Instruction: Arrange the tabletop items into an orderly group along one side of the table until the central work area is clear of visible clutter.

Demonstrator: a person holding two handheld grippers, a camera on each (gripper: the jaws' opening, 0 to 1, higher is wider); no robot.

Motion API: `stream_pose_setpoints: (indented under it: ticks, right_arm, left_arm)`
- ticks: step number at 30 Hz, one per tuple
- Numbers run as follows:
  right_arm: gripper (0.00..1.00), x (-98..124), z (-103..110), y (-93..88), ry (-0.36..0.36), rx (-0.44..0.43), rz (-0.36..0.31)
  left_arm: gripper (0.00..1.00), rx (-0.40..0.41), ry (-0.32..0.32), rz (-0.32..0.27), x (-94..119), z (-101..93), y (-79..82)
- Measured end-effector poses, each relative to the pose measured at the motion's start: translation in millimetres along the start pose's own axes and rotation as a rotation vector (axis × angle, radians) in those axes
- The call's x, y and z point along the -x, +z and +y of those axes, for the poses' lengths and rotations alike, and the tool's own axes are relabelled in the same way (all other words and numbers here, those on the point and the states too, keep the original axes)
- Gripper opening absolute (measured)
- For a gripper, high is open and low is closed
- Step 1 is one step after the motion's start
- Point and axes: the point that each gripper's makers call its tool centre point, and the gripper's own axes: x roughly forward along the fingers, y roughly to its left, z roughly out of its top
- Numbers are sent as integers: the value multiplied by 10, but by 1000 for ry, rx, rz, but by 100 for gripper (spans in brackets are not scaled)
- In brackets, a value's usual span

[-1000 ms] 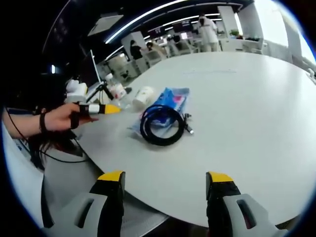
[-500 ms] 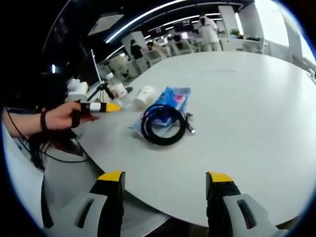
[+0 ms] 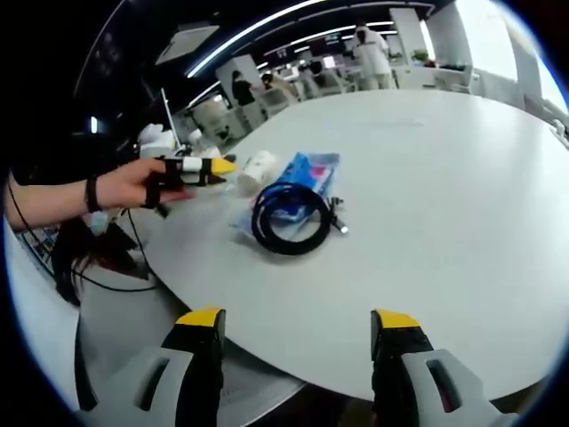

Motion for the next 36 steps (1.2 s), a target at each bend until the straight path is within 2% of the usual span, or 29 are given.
stream_pose_setpoints:
  ticks: [13, 17, 29, 32, 33, 36]
  right_arm:
    - [67, 24, -58, -53, -1, -20, 8]
    - [67, 40, -88, -52, -1, -19, 13]
    - [67, 74, -174, -27, 2, -11, 25]
    - [67, 82, -181, -19, 4, -7, 28]
    - [67, 84, -183, -18, 5, -6, 29]
    - [67, 84, -205, -18, 7, -1, 32]
  left_arm:
    - [46, 156, 24, 7, -267, 84, 46]
    - [46, 168, 37, 12, -340, 124, 83]
    - [46, 184, 45, 40, -461, 77, -34]
    - [43, 178, 44, 48, -494, 71, -61]
    - [37, 175, 45, 51, -496, 71, -69]
    - [36, 161, 45, 53, -488, 75, -63]
